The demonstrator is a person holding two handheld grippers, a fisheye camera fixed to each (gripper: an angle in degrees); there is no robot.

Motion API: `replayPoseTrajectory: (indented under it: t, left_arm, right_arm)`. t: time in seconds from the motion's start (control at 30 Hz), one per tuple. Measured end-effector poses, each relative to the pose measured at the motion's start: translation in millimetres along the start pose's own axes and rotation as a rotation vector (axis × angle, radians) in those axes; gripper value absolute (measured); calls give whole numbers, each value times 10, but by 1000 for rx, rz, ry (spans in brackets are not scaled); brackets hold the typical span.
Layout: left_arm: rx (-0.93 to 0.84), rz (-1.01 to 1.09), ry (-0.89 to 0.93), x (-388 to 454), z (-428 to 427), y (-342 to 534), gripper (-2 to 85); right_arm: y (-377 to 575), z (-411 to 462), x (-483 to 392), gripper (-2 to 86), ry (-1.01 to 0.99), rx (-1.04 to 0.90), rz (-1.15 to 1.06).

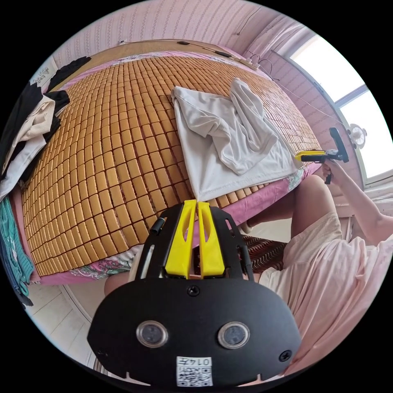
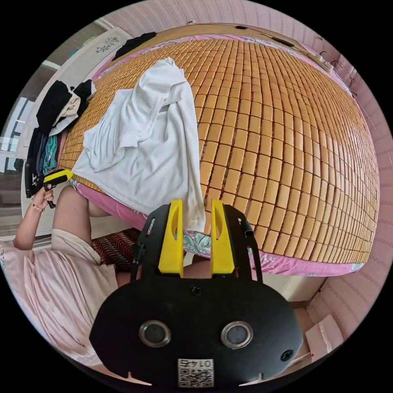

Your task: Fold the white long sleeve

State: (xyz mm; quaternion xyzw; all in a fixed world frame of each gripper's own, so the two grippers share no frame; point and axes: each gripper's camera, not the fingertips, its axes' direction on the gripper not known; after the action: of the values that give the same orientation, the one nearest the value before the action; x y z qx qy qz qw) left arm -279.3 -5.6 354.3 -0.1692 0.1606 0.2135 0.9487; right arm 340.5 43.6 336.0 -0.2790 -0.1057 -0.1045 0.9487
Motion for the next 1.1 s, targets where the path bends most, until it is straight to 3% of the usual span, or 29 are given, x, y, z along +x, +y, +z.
replayPoseTrajectory:
  t: [0.1,0.2,0.37,0.53,0.6,0.77,0.97,1.1]
  left_arm:
    - [60,-31,52,-59,-191,195,-8]
    - [217,-42,140,-100,-708,371,-9]
    - [493,46,170,41,-1918,463,-10]
    - [851,133,165,297,-3456,737,-10]
    - [1038,159,197,401,-4233,1083,-10]
    - [1310,281,159,783,-5449,1992,-10]
    - [1528,413,166,1181,-6427,2827,-10]
    - [1598,455,60,1418,-6809,2937,-10]
  right_arm:
    - [116,-67,-46,41,67,-19,-37]
    - [353,-493,81,4,-59,84,-57]
    - [898,-2041,395,2,-297,559,-65]
    - [1604,-3502,228,3,-289,923,-185]
    - [1988,-3999,137,3,-293,1052,-235]
    - [3276,-5210,-218,3,-250,1359,-410]
    - [4306,-6154,-459,2,-244,1566,-580]
    - [4471,-6488,-572,2,-167,1604,-612]
